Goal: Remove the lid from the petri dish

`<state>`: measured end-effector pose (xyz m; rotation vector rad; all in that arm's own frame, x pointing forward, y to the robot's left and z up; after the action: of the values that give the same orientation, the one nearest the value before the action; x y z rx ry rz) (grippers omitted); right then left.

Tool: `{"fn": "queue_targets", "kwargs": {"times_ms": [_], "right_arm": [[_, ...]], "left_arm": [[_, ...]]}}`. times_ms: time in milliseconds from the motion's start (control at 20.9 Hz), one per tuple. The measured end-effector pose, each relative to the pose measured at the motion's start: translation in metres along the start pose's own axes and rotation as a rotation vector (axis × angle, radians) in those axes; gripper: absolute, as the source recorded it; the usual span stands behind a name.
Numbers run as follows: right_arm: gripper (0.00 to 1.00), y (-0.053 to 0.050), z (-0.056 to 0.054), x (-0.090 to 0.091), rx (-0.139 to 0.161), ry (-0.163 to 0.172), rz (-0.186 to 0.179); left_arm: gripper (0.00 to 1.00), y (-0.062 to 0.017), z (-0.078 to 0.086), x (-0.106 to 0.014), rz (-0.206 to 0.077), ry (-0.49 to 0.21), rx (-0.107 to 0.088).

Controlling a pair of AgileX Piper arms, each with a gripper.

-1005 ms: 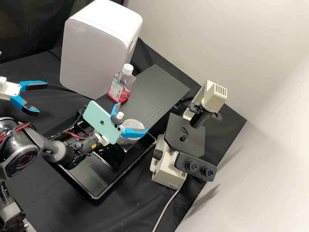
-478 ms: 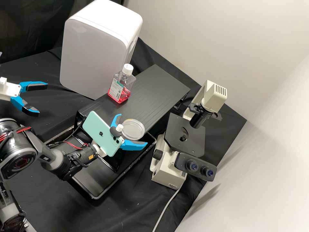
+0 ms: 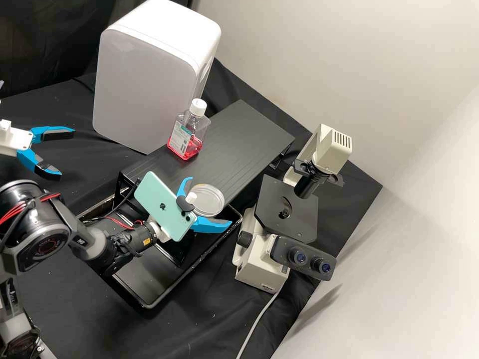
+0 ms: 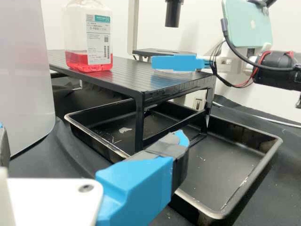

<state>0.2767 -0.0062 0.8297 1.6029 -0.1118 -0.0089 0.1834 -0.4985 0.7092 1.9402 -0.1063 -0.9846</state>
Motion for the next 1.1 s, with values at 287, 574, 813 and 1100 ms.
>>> {"fn": "queue_targets", "kwargs": {"times_ms": [287, 574, 813, 1100], "right_arm": [[1.00, -0.006, -0.005, 0.009, 0.005, 0.020, -0.012], [1.00, -0.006, -0.008, 0.011, 0.019, 0.016, 0.001], [1.00, -0.003, -0.011, 0.009, 0.020, 0.027, 0.014], [0.00, -0.002, -0.011, 0.009, 0.021, 0.026, 0.016]], "left_arm": [[1.00, -0.0004, 0.001, 0.000, -0.002, -0.006, 0.001], [1.00, -0.0004, 0.001, 0.000, -0.002, -0.007, 0.001], [1.00, -0.0007, 0.002, 0.001, -0.003, -0.010, 0.001], [1.00, -0.0007, 0.002, 0.001, -0.003, -0.010, 0.001]]}}
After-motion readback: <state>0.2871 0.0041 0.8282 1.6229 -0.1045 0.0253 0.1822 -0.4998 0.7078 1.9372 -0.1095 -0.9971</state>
